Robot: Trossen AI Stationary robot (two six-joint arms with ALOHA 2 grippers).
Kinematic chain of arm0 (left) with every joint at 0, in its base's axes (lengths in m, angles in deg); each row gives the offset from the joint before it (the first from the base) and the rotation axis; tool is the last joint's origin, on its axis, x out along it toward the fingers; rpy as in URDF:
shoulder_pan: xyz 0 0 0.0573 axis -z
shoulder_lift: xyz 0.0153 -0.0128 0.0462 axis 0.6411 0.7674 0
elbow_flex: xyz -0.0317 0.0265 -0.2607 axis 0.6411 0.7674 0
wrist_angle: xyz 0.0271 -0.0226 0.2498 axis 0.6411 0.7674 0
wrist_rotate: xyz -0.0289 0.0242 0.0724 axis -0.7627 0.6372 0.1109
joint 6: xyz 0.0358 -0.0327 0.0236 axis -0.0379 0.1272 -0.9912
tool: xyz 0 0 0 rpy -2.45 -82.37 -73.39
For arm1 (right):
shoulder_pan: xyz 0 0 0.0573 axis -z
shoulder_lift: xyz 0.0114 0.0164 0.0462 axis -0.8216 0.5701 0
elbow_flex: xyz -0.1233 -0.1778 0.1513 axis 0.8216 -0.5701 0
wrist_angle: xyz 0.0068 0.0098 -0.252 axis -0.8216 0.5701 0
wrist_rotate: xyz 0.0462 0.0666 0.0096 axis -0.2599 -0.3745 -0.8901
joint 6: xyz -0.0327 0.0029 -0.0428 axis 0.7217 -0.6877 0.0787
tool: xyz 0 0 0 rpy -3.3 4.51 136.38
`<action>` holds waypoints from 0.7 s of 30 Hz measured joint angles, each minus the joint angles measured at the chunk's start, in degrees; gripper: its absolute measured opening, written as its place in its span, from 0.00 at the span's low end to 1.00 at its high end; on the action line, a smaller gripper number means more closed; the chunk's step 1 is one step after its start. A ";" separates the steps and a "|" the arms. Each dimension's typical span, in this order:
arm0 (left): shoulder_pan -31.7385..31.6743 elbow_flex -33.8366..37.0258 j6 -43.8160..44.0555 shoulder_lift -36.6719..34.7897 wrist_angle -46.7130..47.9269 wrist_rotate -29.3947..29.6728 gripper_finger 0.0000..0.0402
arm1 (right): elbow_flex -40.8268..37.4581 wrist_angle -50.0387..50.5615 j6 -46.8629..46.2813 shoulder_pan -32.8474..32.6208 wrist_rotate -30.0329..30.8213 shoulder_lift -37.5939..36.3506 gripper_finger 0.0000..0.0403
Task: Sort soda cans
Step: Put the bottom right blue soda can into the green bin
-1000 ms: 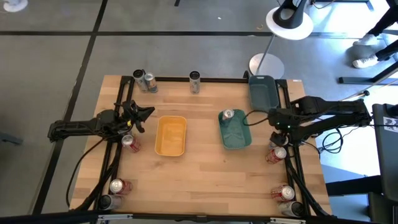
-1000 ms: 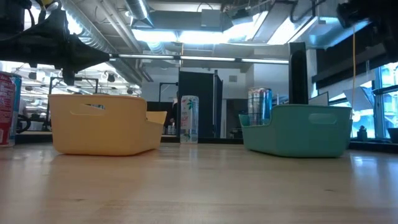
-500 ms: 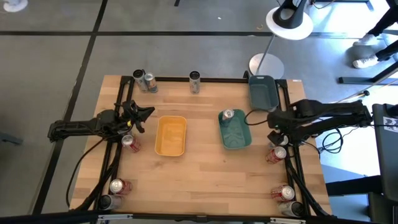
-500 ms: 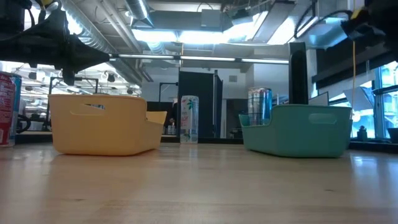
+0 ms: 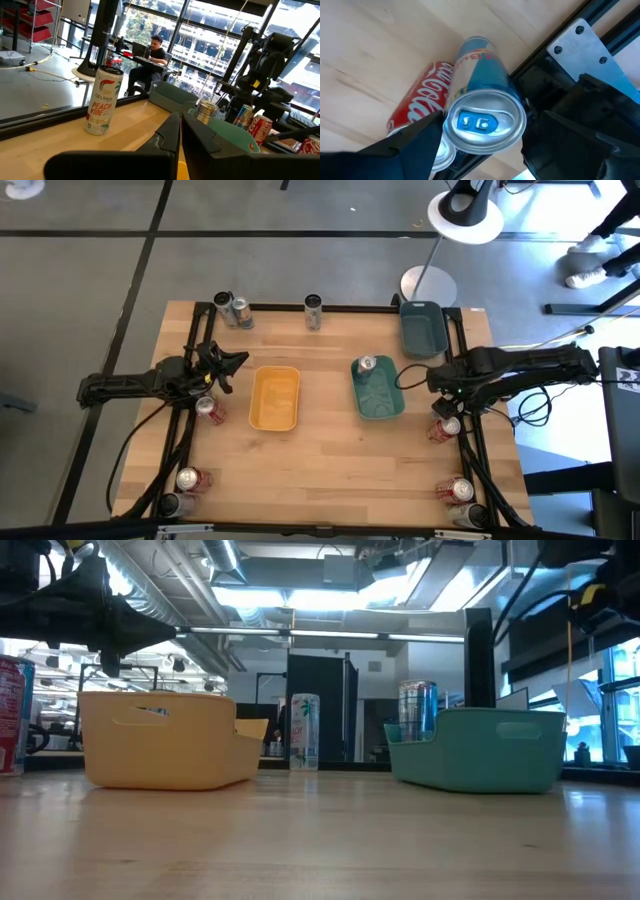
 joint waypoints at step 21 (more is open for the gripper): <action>0.00 0.00 0.48 0.00 -0.35 0.00 0.03 | -1.88 -2.68 6.42 0.00 0.15 -0.01 0.55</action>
